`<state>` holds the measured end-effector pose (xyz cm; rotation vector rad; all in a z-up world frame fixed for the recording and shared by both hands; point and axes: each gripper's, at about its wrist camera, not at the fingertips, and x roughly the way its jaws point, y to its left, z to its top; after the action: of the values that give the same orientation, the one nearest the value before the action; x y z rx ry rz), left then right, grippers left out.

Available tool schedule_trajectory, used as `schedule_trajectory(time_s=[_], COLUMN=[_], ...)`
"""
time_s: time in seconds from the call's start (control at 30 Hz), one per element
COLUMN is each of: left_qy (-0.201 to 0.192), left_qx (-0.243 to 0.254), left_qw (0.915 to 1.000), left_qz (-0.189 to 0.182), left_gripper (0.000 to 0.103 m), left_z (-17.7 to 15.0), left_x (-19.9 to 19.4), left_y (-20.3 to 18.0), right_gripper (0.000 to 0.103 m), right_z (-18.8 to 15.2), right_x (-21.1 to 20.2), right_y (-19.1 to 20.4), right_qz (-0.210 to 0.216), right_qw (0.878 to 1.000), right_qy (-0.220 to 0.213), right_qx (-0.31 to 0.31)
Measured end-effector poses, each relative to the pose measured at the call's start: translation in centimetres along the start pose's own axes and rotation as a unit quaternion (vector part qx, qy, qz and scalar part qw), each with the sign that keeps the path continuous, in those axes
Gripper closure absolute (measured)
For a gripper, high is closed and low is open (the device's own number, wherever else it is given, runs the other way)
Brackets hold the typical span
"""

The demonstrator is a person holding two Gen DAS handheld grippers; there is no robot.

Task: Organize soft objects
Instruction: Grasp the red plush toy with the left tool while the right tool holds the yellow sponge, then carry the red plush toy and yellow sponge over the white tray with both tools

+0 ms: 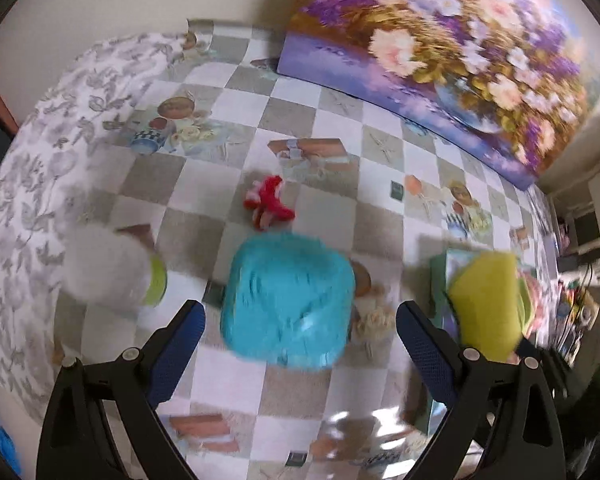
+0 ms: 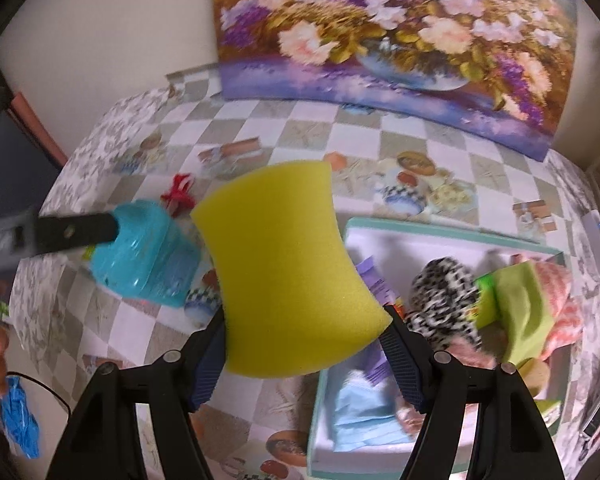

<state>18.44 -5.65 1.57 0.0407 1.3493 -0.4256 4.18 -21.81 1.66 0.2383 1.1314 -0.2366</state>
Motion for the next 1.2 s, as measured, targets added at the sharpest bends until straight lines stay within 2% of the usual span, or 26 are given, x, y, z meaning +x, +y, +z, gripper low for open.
schedule_trajectory(time_s=[0.1,0.27,0.43,0.67,0.8,0.87,0.9,0.97,1.03,1.2], left_qy=[0.029,0.057,0.089,0.124,0.137,0.142,0.142,0.140,0.132,0.113], left_qx=[-0.005,-0.026,-0.016,-0.011,-0.016,-0.027,-0.033,-0.036,-0.032,-0.051], left_qw=[0.9989,0.9971,0.9943,0.9891,0.9874,0.9873,0.9875,0.9878,0.9891,0.9915], left_qz=[0.036,0.044,0.056,0.077,0.079,0.067,0.061,0.057,0.059,0.041], left_gripper=[0.007,0.007,0.007,0.018,0.032,0.038,0.045,0.054,0.069,0.071], left_z=[2.4,5.3,7.2,8.8,9.1,9.3,9.3,9.3,9.3,9.1], left_x=[2.2,4.9,8.0,11.3,12.3,12.8,12.9,13.1,12.9,11.4], left_y=[0.5,1.9,2.0,2.1,2.3,2.3,2.4,2.5,2.4,3.0], right_gripper=[0.029,0.029,0.029,0.029,0.029,0.029,0.029,0.029,0.029,0.029], right_z=[0.6,0.8,1.1,1.2,1.3,1.3,1.3,1.3,1.2,1.1], right_x=[-0.3,-0.4,-0.6,-1.5,-1.7,-1.6,-1.6,-1.4,-1.4,-1.8], right_y=[-1.4,-3.3,-4.4,-5.0,-5.2,-5.3,-5.3,-5.3,-5.2,-5.4], right_qz=[-0.007,-0.019,-0.023,-0.035,-0.036,-0.036,-0.036,-0.034,-0.030,-0.023], right_qw=[1.000,0.999,0.998,0.998,0.997,0.997,0.998,0.998,0.998,0.998], right_qy=[-0.007,-0.006,-0.010,-0.019,-0.022,-0.020,-0.019,-0.016,-0.014,-0.018], right_qx=[0.018,0.044,0.057,0.057,0.058,0.058,0.058,0.059,0.057,0.062])
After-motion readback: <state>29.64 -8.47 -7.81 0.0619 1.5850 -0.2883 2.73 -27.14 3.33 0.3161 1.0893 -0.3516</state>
